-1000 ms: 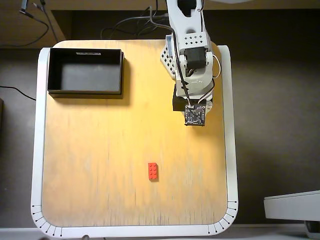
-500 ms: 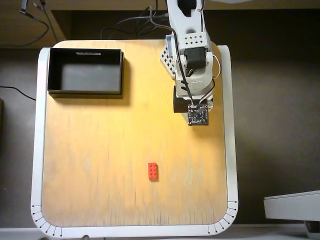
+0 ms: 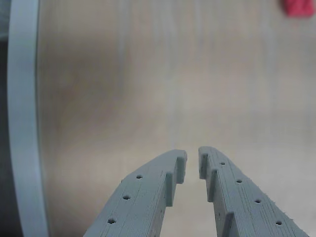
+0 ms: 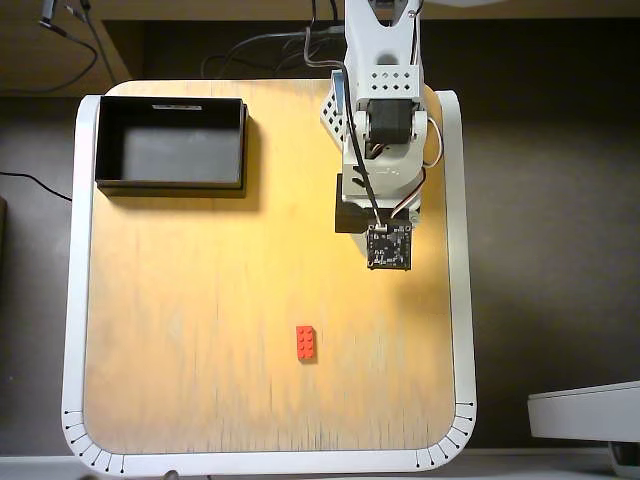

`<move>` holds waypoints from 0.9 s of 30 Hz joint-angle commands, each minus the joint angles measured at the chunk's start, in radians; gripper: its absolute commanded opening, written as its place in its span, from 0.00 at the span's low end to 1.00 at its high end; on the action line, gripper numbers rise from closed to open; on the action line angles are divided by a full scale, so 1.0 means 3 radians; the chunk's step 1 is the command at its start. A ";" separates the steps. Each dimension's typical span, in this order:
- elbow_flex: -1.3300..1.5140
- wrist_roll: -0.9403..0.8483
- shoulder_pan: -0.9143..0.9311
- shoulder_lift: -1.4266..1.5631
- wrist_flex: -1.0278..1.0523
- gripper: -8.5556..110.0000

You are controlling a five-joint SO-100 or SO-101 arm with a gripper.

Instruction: Grasp a lego block and put it in the bin.

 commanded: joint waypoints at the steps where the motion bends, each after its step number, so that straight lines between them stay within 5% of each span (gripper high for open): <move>1: -0.0721 0.0430 0.0312 -0.0353 -0.0230 0.09; 13: -0.0787 0.1048 0.1033 -0.1396 -0.2010 0.15; 27: -0.0977 0.1186 0.1033 -0.2102 -0.2096 0.26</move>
